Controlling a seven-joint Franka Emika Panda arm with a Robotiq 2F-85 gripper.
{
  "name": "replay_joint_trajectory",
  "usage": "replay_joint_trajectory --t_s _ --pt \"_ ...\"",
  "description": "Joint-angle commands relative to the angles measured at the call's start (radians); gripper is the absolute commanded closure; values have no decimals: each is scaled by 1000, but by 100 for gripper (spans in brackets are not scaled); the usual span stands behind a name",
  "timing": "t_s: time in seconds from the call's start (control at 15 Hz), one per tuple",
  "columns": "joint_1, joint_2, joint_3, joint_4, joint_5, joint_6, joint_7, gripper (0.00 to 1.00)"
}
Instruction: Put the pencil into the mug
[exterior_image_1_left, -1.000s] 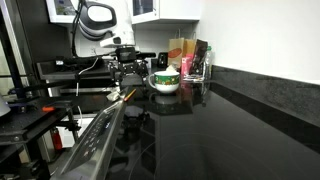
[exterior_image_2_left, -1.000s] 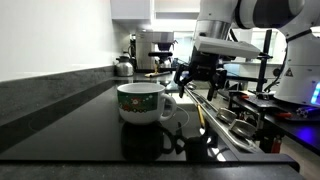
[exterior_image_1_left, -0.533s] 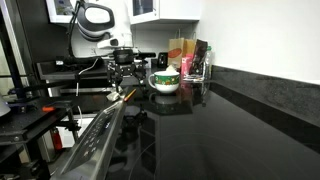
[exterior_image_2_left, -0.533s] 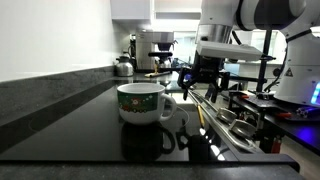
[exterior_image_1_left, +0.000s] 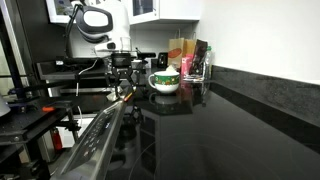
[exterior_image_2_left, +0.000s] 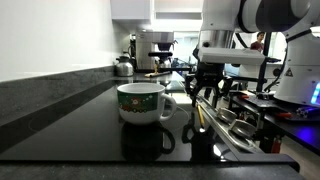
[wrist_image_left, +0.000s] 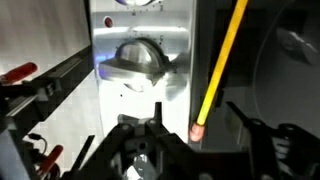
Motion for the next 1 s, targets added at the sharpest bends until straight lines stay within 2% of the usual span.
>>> replay_joint_trajectory --t_s 0.0,0.07,0.13,0.2,0.4,0.47,0.6,0.73,0.8,0.93 --pt "-24 18 13 15 28 -9 -8 28" --pt "-33 21 18 17 34 -11 -13 33" --pt "-38 24 20 19 36 -11 -14 54" --pt "-40 28 21 20 36 -10 -14 55" --pt "-45 30 24 26 34 -11 -16 80" --pt "-127 17 92 27 -33 -14 30 86" --pt "-179 4 139 27 -51 -31 31 97" --pt "-253 -3 202 27 -69 -46 37 100" --pt "-281 -5 226 29 -83 -47 44 97" --pt "-331 -23 271 26 -117 -50 52 97"
